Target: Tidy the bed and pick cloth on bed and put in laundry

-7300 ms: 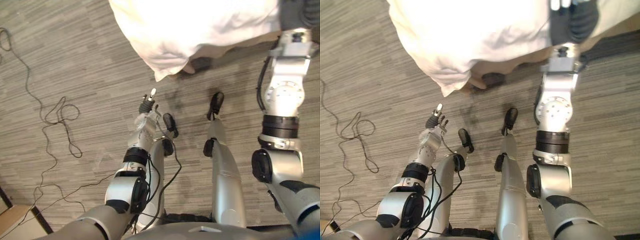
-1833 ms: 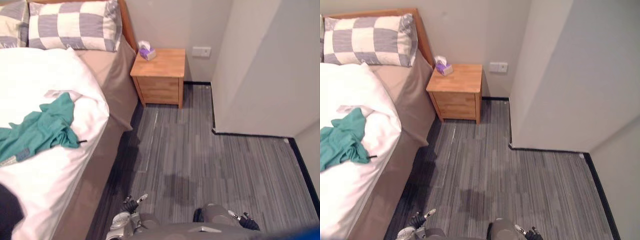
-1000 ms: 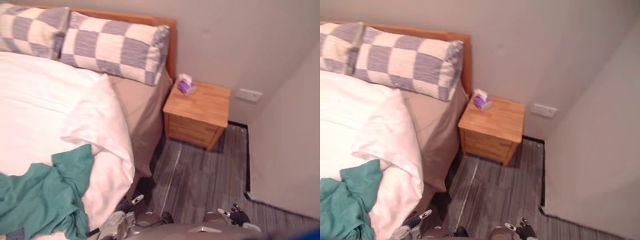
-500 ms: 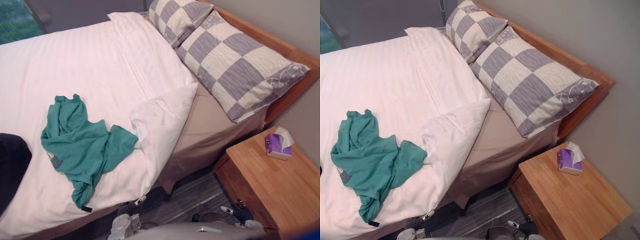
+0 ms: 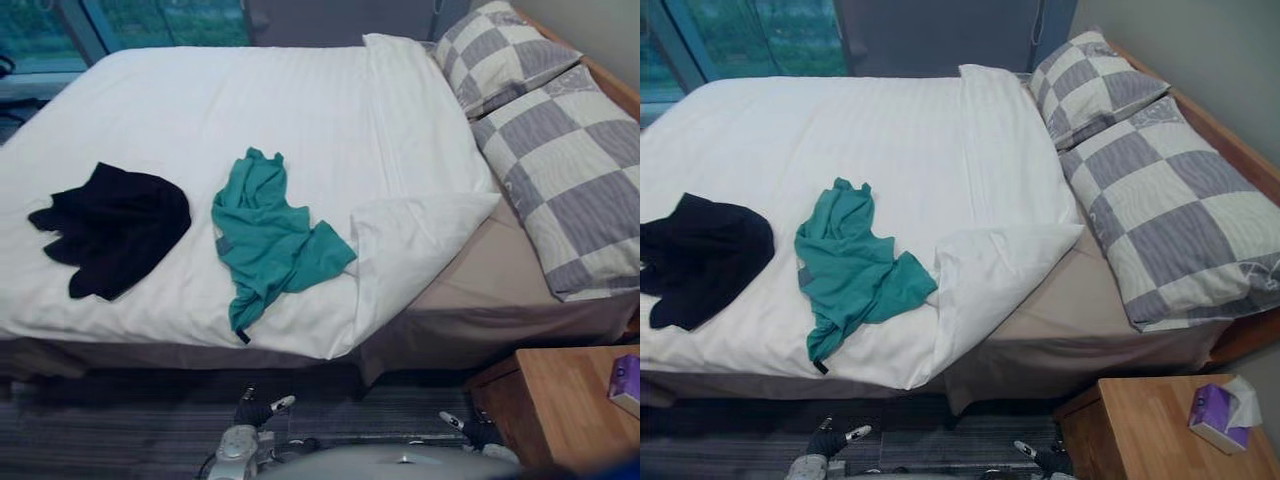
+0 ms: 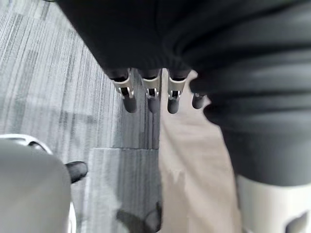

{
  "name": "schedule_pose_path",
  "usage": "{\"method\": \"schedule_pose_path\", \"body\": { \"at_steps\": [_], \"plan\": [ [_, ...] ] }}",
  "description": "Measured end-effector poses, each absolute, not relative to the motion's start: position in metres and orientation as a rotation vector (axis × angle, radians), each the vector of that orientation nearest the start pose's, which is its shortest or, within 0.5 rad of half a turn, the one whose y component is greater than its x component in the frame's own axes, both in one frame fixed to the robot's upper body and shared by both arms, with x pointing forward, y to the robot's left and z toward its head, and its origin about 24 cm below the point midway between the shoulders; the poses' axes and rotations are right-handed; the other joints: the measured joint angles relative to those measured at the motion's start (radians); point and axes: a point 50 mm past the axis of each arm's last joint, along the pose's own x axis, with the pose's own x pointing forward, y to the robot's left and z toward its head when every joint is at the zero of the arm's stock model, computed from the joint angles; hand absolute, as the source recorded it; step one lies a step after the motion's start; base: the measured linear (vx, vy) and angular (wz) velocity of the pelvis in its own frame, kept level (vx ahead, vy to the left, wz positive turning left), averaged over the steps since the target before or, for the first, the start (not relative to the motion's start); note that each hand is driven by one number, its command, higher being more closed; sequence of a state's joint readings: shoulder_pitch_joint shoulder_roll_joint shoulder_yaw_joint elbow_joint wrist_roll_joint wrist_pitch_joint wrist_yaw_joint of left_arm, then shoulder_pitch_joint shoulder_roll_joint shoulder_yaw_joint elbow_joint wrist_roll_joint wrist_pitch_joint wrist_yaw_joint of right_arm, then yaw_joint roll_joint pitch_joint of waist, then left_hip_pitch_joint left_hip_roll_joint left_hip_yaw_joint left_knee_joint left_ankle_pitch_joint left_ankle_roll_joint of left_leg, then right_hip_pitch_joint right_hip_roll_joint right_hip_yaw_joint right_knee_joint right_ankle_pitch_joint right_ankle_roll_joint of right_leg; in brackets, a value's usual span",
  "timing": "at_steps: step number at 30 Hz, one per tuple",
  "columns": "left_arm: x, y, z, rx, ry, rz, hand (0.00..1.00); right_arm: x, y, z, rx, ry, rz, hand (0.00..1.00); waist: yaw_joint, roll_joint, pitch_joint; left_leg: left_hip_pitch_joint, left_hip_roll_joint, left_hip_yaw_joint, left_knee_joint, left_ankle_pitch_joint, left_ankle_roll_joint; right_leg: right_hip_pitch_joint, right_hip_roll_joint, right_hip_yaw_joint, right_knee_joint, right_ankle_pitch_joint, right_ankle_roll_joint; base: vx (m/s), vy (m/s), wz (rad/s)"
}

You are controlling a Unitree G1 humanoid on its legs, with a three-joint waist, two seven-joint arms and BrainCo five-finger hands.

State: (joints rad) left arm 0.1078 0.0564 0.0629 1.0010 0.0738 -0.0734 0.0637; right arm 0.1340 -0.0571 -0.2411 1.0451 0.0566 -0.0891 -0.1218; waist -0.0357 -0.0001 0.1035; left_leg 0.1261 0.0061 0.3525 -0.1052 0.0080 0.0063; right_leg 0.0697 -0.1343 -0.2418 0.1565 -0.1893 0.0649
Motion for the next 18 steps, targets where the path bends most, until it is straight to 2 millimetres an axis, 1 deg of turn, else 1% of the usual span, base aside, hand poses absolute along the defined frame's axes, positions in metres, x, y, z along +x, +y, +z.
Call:
{"method": "schedule_pose_path", "body": {
  "at_steps": [2,3,6,8,9,10,11,13,15,16,18],
  "plan": [
    [0.100,0.180,-0.158,0.128,1.041,0.084,0.00,0.070,-0.215,-0.161,0.059,1.076,-0.460,0.00,-0.012,0.016,-0.001,0.000,0.003,-0.015,0.000,0.002,-0.005,0.006,0.003,-0.011,0.004,0.000,0.000,-0.11,-0.028,0.14],
    [0.099,0.180,-0.159,0.126,1.046,0.077,0.00,0.067,-0.216,-0.161,0.071,1.079,-0.476,0.00,-0.014,0.017,-0.002,-0.002,0.003,-0.018,0.000,0.002,-0.006,0.007,0.003,-0.013,0.006,-0.001,-0.001,-0.08,-0.015,0.11],
    [0.101,0.179,-0.159,0.130,1.053,0.064,0.00,0.060,-0.215,-0.163,0.138,1.083,-0.544,0.00,-0.012,0.010,0.001,-0.003,0.004,-0.031,-0.001,0.003,-0.007,0.007,0.004,-0.019,0.025,-0.015,-0.001,-0.04,-0.014,0.14],
    [0.101,0.179,-0.159,0.141,1.063,0.060,0.00,0.051,-0.214,-0.164,0.237,1.091,-0.642,0.00,-0.013,0.007,0.001,-0.002,0.003,-0.030,-0.001,0.000,-0.006,0.007,0.005,-0.009,0.034,-0.022,-0.002,0.03,-0.007,0.02],
    [0.101,0.180,-0.159,0.139,1.071,0.062,0.00,0.048,-0.215,-0.165,0.259,1.093,-0.672,0.00,-0.013,0.006,0.001,-0.002,0.003,-0.028,-0.001,-0.001,-0.007,0.007,0.006,-0.004,0.035,-0.022,-0.002,0.07,-0.011,-0.11],
    [0.100,0.180,-0.160,0.122,1.089,0.075,0.00,0.044,-0.215,-0.165,0.298,1.094,-0.720,0.00,-0.013,0.006,0.002,-0.001,0.003,-0.018,-0.001,-0.002,-0.009,0.005,0.012,0.010,0.034,-0.021,-0.003,0.08,-0.013,-0.24],
    [0.099,0.181,-0.161,0.100,1.106,0.092,0.00,0.041,-0.214,-0.166,0.329,1.094,-0.766,0.00,-0.013,0.005,0.003,0.006,0.006,0.000,-0.001,-0.002,-0.009,0.006,0.017,0.025,0.033,-0.013,-0.015,0.08,-0.014,-0.32],
    [0.096,0.183,-0.162,0.057,1.135,0.124,0.00,0.038,-0.213,-0.166,0.355,1.093,-0.836,0.00,-0.013,0.004,0.004,0.024,0.011,0.029,-0.001,-0.005,-0.013,0.014,0.027,0.053,0.024,-0.004,-0.020,0.10,-0.014,-0.46],
    [0.094,0.185,-0.163,0.026,1.157,0.152,0.00,0.037,-0.212,-0.166,0.350,1.086,-0.886,0.00,-0.015,0.002,0.007,0.042,0.018,0.052,-0.001,-0.010,-0.021,0.028,0.037,0.075,0.009,0.003,-0.025,0.07,-0.024,-0.40],
    [0.092,0.187,-0.163,-0.005,1.171,0.177,0.00,0.040,-0.214,-0.164,0.332,1.073,-0.912,0.00,-0.016,0.004,0.008,0.051,0.023,0.060,-0.001,-0.012,-0.024,0.040,0.044,0.083,-0.006,0.008,-0.028,0.04,-0.034,-0.24],
    [0.091,0.189,-0.163,-0.022,1.185,0.186,0.00,0.046,-0.225,-0.159,0.293,1.025,-0.971,0.00,-0.015,0.003,0.008,0.054,0.030,0.075,-0.001,-0.015,-0.028,0.045,0.048,0.089,-0.019,0.013,-0.031,0.02,-0.024,-0.15]
  ]
}}
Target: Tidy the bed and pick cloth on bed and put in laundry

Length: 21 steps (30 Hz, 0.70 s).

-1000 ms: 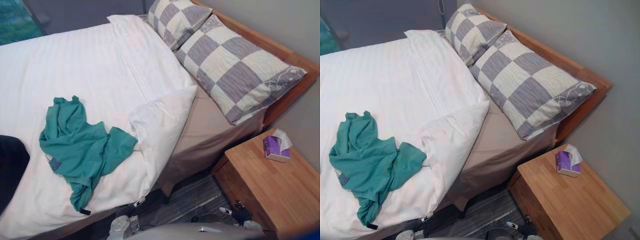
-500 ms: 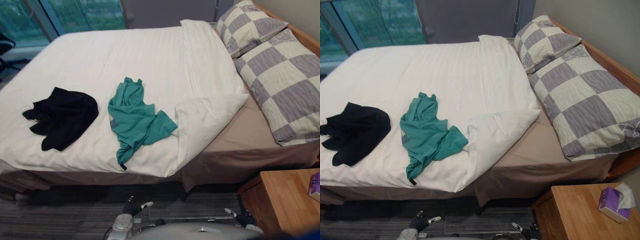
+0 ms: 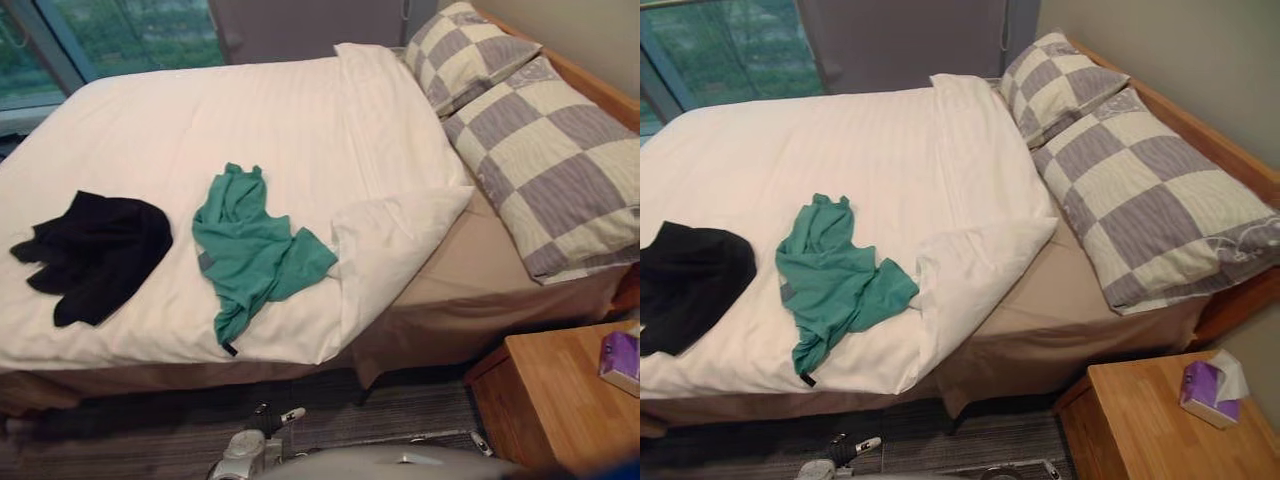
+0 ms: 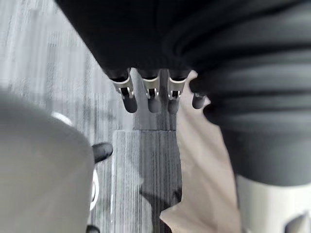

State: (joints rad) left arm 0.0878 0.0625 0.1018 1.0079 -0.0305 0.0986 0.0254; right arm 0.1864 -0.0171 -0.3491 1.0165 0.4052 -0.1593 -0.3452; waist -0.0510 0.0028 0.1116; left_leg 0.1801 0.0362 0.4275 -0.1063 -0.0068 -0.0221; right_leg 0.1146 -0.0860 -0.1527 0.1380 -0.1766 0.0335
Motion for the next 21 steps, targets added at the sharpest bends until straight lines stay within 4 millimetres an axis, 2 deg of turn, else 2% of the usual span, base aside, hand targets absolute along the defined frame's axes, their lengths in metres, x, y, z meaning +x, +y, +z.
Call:
{"method": "schedule_pose_path", "body": {
  "at_steps": [2,4,6,7,9,11,12,16,21],
  "plan": [
    [0.090,0.192,-0.164,-0.030,1.197,0.189,0.00,0.065,-0.247,-0.144,0.230,0.904,-1.028,0.00,-0.003,0.000,0.001,0.000,0.003,0.000,0.000,0.000,0.000,0.000,0.001,0.000,-0.002,0.001,-0.001,0.00,-0.005,-0.03],
    [0.091,0.194,-0.163,-0.035,1.198,0.182,0.00,0.100,-0.282,-0.113,0.094,0.703,-1.051,0.00,-0.004,-0.003,0.003,-0.001,0.003,-0.001,0.000,-0.001,-0.001,-0.001,0.002,0.000,-0.004,0.001,-0.001,0.00,0.000,0.00],
    [0.090,0.200,-0.162,-0.004,1.200,0.169,0.00,0.141,-0.314,-0.069,-0.028,0.463,-1.040,0.00,-0.005,0.000,0.003,-0.008,0.003,-0.007,0.000,-0.002,-0.001,-0.006,0.003,0.000,-0.018,0.001,-0.001,-0.04,0.007,0.04],
    [0.090,0.202,-0.162,0.011,1.201,0.162,0.00,0.153,-0.320,-0.055,-0.062,0.397,-1.028,0.00,-0.004,0.000,0.003,-0.010,0.003,-0.009,0.000,-0.002,-0.001,-0.009,0.003,0.000,-0.021,0.001,-0.001,-0.04,0.006,0.04],
    [0.084,0.210,-0.162,0.049,1.210,0.155,0.00,0.183,-0.328,-0.014,-0.171,0.218,-0.966,0.00,-0.005,0.001,0.002,-0.021,0.003,-0.020,0.000,-0.004,0.000,-0.015,0.005,-0.001,-0.027,0.001,-0.002,-0.01,-0.005,0.04],
    [0.076,0.213,-0.162,0.069,1.221,0.153,0.00,0.198,-0.325,0.012,-0.242,0.117,-0.904,0.00,-0.006,0.003,0.000,-0.026,0.002,-0.024,0.001,-0.005,0.000,-0.017,0.006,-0.003,-0.029,0.009,-0.001,0.07,-0.013,0.03],
    [0.074,0.213,-0.163,0.070,1.225,0.153,0.00,0.201,-0.323,0.018,-0.262,0.092,-0.884,0.00,-0.005,0.006,-0.001,-0.027,0.002,-0.024,0.001,-0.004,0.000,-0.015,0.008,-0.002,-0.032,0.012,-0.001,0.11,-0.024,0.03],
    [0.053,0.217,-0.165,0.112,1.266,0.148,0.00,0.230,-0.291,0.050,-0.394,-0.021,-0.648,0.00,-0.002,-0.007,0.002,-0.028,0.000,-0.038,0.004,-0.004,0.000,-0.011,0.016,0.000,-0.032,0.017,-0.003,0.08,-0.027,0.09],
    [0.054,0.216,-0.164,0.146,1.232,0.150,0.00,0.264,-0.261,0.081,-0.534,-0.123,-0.412,0.00,0.014,-0.008,0.002,-0.032,-0.001,-0.062,0.002,-0.002,0.002,-0.004,0.016,-0.001,-0.032,0.017,-0.004,0.00,-0.022,0.13]
  ]
}}
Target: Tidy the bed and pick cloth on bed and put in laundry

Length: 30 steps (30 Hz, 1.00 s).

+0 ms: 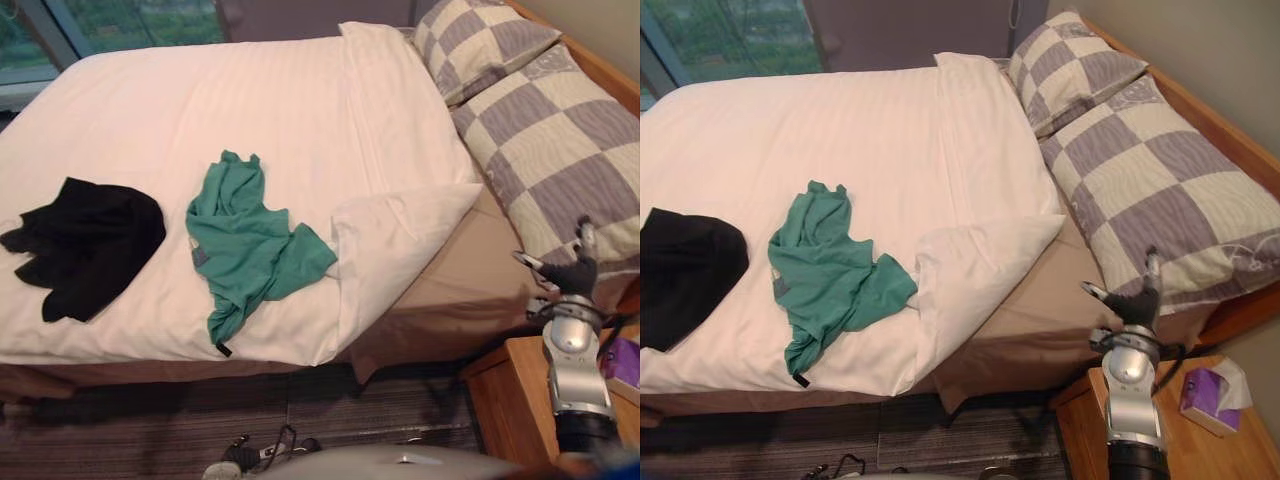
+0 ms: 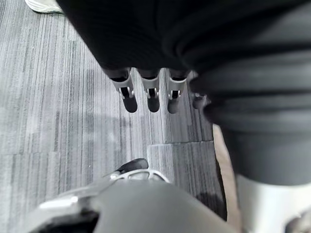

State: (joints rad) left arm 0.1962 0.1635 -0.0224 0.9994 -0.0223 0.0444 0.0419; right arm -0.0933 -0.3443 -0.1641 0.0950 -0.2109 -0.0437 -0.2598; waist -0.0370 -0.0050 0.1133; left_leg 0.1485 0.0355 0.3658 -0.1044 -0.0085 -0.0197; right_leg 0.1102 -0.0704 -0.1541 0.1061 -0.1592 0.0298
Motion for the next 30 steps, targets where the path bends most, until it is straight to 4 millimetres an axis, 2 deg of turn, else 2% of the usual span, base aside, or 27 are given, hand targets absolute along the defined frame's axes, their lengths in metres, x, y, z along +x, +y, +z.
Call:
{"method": "schedule_pose_path", "body": {
  "at_steps": [4,6,7,8,10,11,12,14,16,18,21,22,24,27,30],
  "plan": [
    [0.056,0.217,-0.163,0.177,1.209,0.136,0.00,0.291,-0.229,0.095,-0.628,-0.164,-0.278,0.00,0.004,-0.005,0.010,-0.039,-0.001,-0.032,-0.001,0.020,0.009,-0.028,-0.001,-0.011,0.012,0.005,-0.001,-0.08,-0.013,0.22],
    [0.066,0.220,-0.159,0.188,1.173,0.135,0.00,0.304,-0.217,0.106,-0.659,-0.189,-0.253,0.00,0.009,-0.015,0.034,-0.073,0.006,-0.055,-0.001,0.035,0.015,-0.055,-0.003,-0.020,0.026,0.005,-0.002,-0.15,-0.017,0.26],
    [0.078,0.223,-0.156,0.202,1.137,0.134,0.00,0.313,-0.214,0.117,-0.668,-0.212,-0.261,0.00,0.028,-0.025,0.061,-0.100,0.010,-0.061,-0.001,0.046,0.018,-0.085,-0.002,-0.019,0.038,0.009,-0.008,-0.14,-0.015,0.16],
    [0.084,0.225,-0.154,0.207,1.117,0.134,0.00,0.317,-0.213,0.123,-0.668,-0.223,-0.270,0.00,0.034,-0.031,0.077,-0.116,0.012,-0.066,-0.001,0.052,0.019,-0.098,-0.001,-0.019,0.040,0.011,-0.011,-0.22,-0.018,0.27],
    [0.108,0.231,-0.146,0.230,1.048,0.136,0.00,0.332,-0.210,0.148,-0.664,-0.278,-0.305,0.00,0.057,-0.054,0.150,-0.170,0.019,-0.085,0.000,0.073,0.024,-0.152,0.006,-0.021,0.055,0.020,-0.024,-0.18,-0.007,0.26],
    [0.113,0.232,-0.144,0.235,1.033,0.137,0.00,0.335,-0.209,0.152,-0.664,-0.287,-0.314,0.00,0.064,-0.058,0.166,-0.179,0.020,-0.088,0.000,0.079,0.026,-0.162,0.007,-0.023,0.057,0.024,-0.025,-0.19,-0.005,0.17],
    [0.123,0.234,-0.140,0.242,1.001,0.139,0.00,0.342,-0.208,0.163,-0.660,-0.309,-0.338,0.00,0.084,-0.063,0.202,-0.208,0.022,-0.097,0.000,0.090,0.030,-0.184,0.009,-0.026,0.062,0.030,-0.026,-0.13,0.005,0.17],
    [0.132,0.235,-0.136,0.251,0.972,0.144,0.00,0.346,-0.208,0.170,-0.663,-0.322,-0.349,0.00,0.096,-0.067,0.226,-0.224,0.022,-0.101,0.000,0.097,0.033,-0.199,0.008,-0.031,0.067,0.033,-0.024,-0.09,0.015,0.16],
    [0.146,0.240,-0.128,0.270,0.919,0.166,0.00,0.352,-0.208,0.185,-0.697,-0.361,-0.358,0.00,0.112,-0.075,0.265,-0.249,0.020,-0.105,0.000,0.104,0.038,-0.215,0.007,-0.033,0.066,0.041,-0.021,0.00,0.030,0.17],
    [0.152,0.245,-0.123,0.276,0.901,0.191,0.00,0.354,-0.206,0.195,-0.694,-0.392,-0.371,0.00,0.113,-0.082,0.280,-0.266,0.019,-0.113,0.002,0.108,0.039,-0.227,0.006,-0.031,0.066,0.045,-0.019,0.04,0.035,0.22],
    [0.173,0.252,-0.111,0.284,0.838,0.215,0.00,0.357,-0.205,0.221,-0.688,-0.457,-0.391,0.00,0.121,-0.097,0.316,-0.299,0.019,-0.132,0.006,0.121,0.035,-0.250,0.010,0.000,0.064,0.056,-0.016,0.08,0.035,0.23],
    [0.184,0.254,-0.105,0.293,0.812,0.216,0.00,0.360,-0.202,0.233,-0.676,-0.481,-0.395,0.00,0.135,-0.105,0.325,-0.315,0.020,-0.132,0.007,0.129,0.041,-0.271,0.012,0.006,0.063,0.063,-0.015,0.09,0.010,0.06],
    [0.196,0.253,-0.100,0.300,0.790,0.212,0.00,0.365,-0.198,0.240,-0.681,-0.479,-0.392,0.00,0.138,-0.105,0.328,-0.350,0.024,-0.144,0.033,0.128,0.042,-0.285,0.015,0.006,0.056,0.079,-0.017,0.09,0.011,0.19],
    [0.208,0.252,-0.092,0.323,0.748,0.200,0.00,0.374,-0.193,0.238,-0.681,-0.426,-0.363,0.00,0.141,-0.104,0.337,-0.387,0.033,-0.157,0.084,0.105,0.041,-0.287,0.019,0.008,0.050,0.095,-0.017,0.07,0.025,0.26],
    [0.223,0.247,-0.084,0.319,0.709,0.191,0.00,0.383,-0.193,0.237,-0.701,-0.355,-0.344,0.00,0.157,-0.099,0.344,-0.443,0.036,-0.158,0.127,0.090,0.040,-0.322,0.019,0.016,0.053,0.101,-0.018,0.03,0.035,0.07]
  ]
}}
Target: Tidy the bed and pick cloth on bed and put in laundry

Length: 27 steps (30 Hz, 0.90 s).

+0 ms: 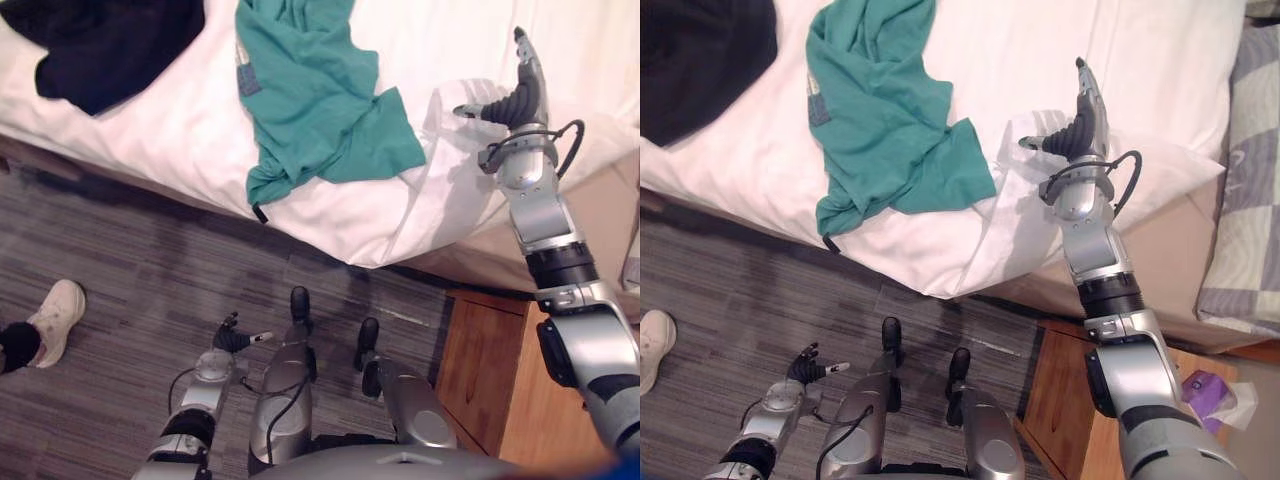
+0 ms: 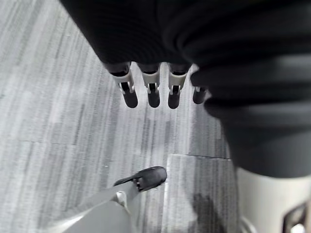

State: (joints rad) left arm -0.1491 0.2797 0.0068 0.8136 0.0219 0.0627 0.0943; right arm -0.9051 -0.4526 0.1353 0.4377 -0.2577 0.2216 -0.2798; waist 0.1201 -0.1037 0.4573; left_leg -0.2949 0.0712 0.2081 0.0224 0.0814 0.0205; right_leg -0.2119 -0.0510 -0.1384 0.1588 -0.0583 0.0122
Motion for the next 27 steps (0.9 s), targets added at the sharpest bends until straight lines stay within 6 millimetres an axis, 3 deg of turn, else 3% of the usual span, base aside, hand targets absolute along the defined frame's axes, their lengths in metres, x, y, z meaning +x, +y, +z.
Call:
{"method": "schedule_pose_path", "body": {
  "at_steps": [4,6,7,11,18,24,27],
  "plan": [
    [0.236,0.237,-0.079,0.308,0.687,0.177,0.00,0.397,-0.205,0.203,-0.766,-0.133,-0.310,0.00,0.007,0.032,0.020,-0.034,-0.007,-0.001,0.016,0.000,0.000,-0.029,-0.007,0.015,0.007,0.000,0.000,-0.01,0.037,0.04],
    [0.239,0.233,-0.079,0.314,0.689,0.178,0.00,0.399,-0.208,0.204,-0.777,-0.119,-0.318,0.00,0.004,0.047,0.029,-0.037,-0.010,0.002,0.015,0.000,0.000,-0.039,-0.011,0.015,0.015,-0.002,-0.001,-0.03,0.034,-0.08],
    [0.240,0.232,-0.080,0.323,0.694,0.169,0.00,0.400,-0.208,0.205,-0.779,-0.111,-0.311,1.00,0.003,0.051,0.031,-0.038,-0.011,0.003,0.013,0.001,0.001,-0.044,-0.013,0.015,0.020,-0.006,-0.001,-0.04,0.018,-0.03],
    [0.251,0.226,-0.074,0.325,0.670,0.153,0.00,0.403,-0.220,0.209,-0.800,-0.080,-0.310,1.00,0.004,0.050,0.030,-0.040,-0.025,0.000,-0.016,0.021,0.005,-0.051,-0.023,0.013,0.024,-0.040,0.003,-0.04,0.010,0.11],
    [0.250,0.230,-0.074,0.356,0.689,0.150,0.00,0.404,-0.226,0.208,-0.731,-0.096,-0.296,1.00,-0.013,0.034,0.020,-0.027,-0.026,0.004,-0.059,0.057,0.012,-0.057,-0.020,0.014,0.020,-0.036,0.008,0.01,-0.003,0.00],
    [0.248,0.230,-0.076,0.381,0.706,0.145,0.00,0.395,-0.219,0.170,-0.449,-0.080,-0.307,1.00,-0.009,0.009,0.005,0.070,-0.026,0.044,-0.115,0.063,0.008,0.019,-0.014,0.042,-0.029,-0.018,0.013,0.08,-0.015,-0.19],
    [0.249,0.228,-0.075,0.379,0.700,0.146,0.00,0.379,-0.210,0.148,-0.291,-0.109,-0.334,1.00,-0.018,-0.006,-0.004,0.103,-0.024,0.071,-0.118,0.054,-0.003,0.042,-0.013,0.071,-0.038,-0.012,0.019,0.09,-0.012,-0.26]
  ]
}}
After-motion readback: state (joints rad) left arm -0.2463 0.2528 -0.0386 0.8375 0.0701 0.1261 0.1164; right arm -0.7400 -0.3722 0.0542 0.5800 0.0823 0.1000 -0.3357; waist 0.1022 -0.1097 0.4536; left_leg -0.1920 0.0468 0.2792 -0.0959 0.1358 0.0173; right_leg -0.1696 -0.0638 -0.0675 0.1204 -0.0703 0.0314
